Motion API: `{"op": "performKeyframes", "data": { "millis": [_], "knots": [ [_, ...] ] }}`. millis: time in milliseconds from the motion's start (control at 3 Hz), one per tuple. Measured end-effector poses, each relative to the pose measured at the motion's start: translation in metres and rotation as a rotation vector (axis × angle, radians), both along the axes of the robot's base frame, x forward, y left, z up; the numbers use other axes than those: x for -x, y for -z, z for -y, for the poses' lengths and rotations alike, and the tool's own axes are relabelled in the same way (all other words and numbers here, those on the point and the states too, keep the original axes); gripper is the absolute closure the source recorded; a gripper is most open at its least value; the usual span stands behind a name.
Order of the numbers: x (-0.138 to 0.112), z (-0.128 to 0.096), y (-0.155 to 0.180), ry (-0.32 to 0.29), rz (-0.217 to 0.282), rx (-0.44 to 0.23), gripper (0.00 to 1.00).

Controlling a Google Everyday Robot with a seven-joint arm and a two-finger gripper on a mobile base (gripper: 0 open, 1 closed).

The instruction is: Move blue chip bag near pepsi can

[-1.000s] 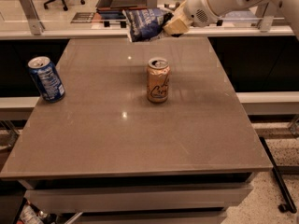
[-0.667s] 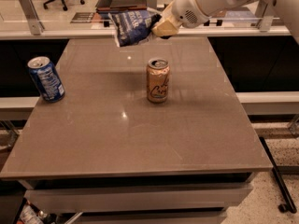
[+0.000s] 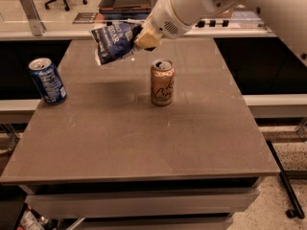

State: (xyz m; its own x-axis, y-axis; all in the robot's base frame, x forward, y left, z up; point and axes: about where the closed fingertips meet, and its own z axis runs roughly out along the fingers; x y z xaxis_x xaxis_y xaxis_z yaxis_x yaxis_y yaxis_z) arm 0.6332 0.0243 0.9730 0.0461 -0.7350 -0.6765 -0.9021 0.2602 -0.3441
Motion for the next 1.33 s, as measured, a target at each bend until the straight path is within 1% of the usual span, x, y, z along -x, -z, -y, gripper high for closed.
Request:
{"op": "performKeyframes", "data": {
  "millis": [333,667,1000,1333],
  "knots": [
    [0.019,-0.029,0.009,-0.021,0.009,0.034,1.0],
    [0.033,-0.05,0.022,-0.027,0.012,0.054,1.0],
    [0.046,-0.062,0.038,-0.026,0.008,0.062,1.0],
    [0.048,-0.063,0.039,-0.029,0.007,0.065,0.82]
  ]
}}
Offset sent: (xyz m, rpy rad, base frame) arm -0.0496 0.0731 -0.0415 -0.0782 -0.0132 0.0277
